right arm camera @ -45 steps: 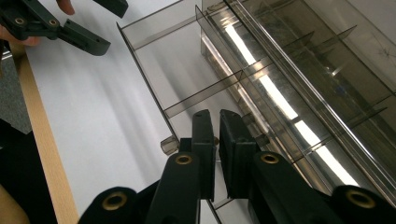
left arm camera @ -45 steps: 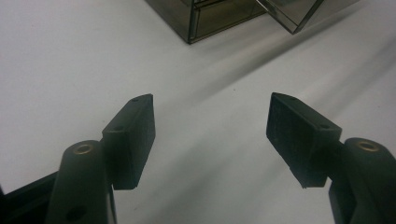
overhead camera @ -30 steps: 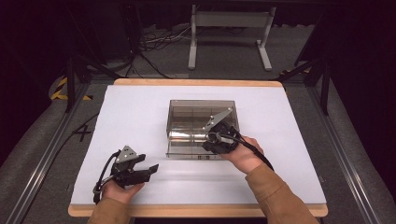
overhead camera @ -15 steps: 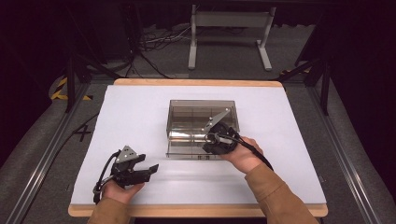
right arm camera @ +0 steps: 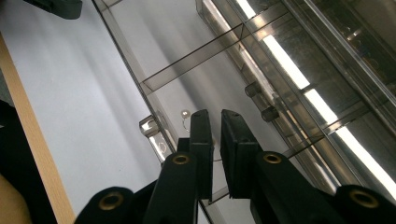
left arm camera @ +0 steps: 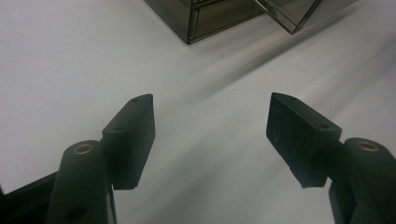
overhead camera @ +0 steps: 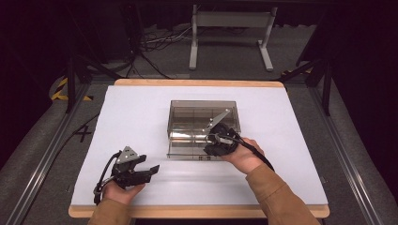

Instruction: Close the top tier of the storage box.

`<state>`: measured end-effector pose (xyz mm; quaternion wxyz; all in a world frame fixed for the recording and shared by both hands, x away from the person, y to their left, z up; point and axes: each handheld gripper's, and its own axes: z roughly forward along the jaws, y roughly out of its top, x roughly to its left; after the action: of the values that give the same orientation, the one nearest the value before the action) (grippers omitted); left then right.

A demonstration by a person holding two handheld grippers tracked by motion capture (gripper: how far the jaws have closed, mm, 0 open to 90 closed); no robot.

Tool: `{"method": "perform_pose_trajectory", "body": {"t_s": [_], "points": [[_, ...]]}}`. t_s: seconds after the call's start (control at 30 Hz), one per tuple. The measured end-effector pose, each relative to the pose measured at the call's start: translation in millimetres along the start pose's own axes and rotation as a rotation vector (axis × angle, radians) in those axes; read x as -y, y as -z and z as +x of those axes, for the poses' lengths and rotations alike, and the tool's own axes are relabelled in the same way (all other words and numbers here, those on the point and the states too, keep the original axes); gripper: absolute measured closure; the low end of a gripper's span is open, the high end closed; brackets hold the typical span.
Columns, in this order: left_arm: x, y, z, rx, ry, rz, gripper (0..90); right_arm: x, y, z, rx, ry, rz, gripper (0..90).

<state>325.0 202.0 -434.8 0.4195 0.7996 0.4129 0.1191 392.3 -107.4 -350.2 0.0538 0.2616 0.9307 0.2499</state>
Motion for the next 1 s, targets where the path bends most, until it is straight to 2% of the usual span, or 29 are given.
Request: {"method": "perform_pose_trajectory", "body": {"t_s": [0.27, 0.5, 0.73, 1.0], "points": [[-0.1, 0.1, 0.3, 0.002, 0.000, 0.003, 33.4, 0.0, 4.0, 1.0, 0.013, 0.007, -0.026, 83.4], [0.0, 0.0, 0.8, 0.004, 0.002, 0.004, 33.4, 1.8, 14.2, 2.9, 0.032, 0.024, -0.065, 89.7], [0.1, 0.0, 0.2, 0.003, 0.003, 0.003, 33.4, 7.3, 26.9, 9.6, 0.023, 0.067, -0.113, 89.8], [0.2, -0.6, 0.0, 0.001, 0.003, 0.002, 33.4, 17.9, 34.2, 15.6, -0.006, 0.085, -0.127, 89.8]]}}
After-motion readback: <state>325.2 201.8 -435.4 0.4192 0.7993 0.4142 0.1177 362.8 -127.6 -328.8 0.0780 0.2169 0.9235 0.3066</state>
